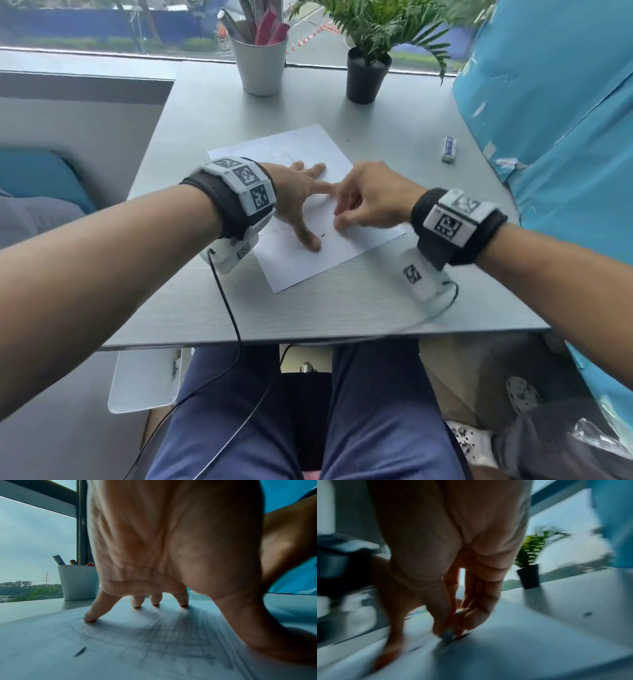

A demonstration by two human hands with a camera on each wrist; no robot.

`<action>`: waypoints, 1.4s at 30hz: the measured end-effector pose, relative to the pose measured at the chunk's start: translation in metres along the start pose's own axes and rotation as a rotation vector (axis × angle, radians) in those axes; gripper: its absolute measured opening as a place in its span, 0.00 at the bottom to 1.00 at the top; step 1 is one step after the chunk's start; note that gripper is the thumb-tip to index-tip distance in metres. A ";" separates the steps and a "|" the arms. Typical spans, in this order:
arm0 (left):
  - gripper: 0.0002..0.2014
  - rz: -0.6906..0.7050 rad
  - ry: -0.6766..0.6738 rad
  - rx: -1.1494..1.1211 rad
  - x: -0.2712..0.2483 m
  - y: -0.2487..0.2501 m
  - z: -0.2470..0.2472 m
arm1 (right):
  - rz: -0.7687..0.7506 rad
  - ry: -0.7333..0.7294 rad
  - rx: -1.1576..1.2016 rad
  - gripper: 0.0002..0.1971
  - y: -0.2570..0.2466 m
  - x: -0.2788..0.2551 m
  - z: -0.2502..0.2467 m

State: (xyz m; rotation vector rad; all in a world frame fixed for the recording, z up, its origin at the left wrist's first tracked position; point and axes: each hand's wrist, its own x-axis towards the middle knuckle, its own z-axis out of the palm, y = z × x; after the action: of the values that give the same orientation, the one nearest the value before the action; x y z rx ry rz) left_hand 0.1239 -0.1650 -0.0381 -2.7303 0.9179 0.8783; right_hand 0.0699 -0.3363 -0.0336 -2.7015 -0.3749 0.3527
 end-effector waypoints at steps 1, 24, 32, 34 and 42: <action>0.62 -0.003 -0.002 0.006 0.000 0.002 0.000 | 0.062 0.038 0.009 0.04 0.010 0.004 -0.009; 0.63 -0.025 0.010 0.028 -0.002 0.006 -0.003 | 0.093 0.157 -0.048 0.03 0.014 0.018 -0.017; 0.63 -0.016 -0.003 0.023 0.002 0.004 -0.002 | 0.055 0.044 -0.005 0.03 0.007 0.018 -0.017; 0.63 -0.026 0.006 0.023 0.000 0.006 -0.003 | 0.102 0.153 -0.045 0.03 0.016 0.026 -0.021; 0.63 -0.002 -0.012 -0.007 0.001 0.004 -0.001 | 0.023 0.007 -0.022 0.03 0.001 0.019 -0.015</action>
State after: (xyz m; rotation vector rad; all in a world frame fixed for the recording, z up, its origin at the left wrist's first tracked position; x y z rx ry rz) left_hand 0.1228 -0.1691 -0.0376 -2.7279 0.9121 0.8984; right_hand 0.0918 -0.3363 -0.0245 -2.7294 -0.3477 0.3481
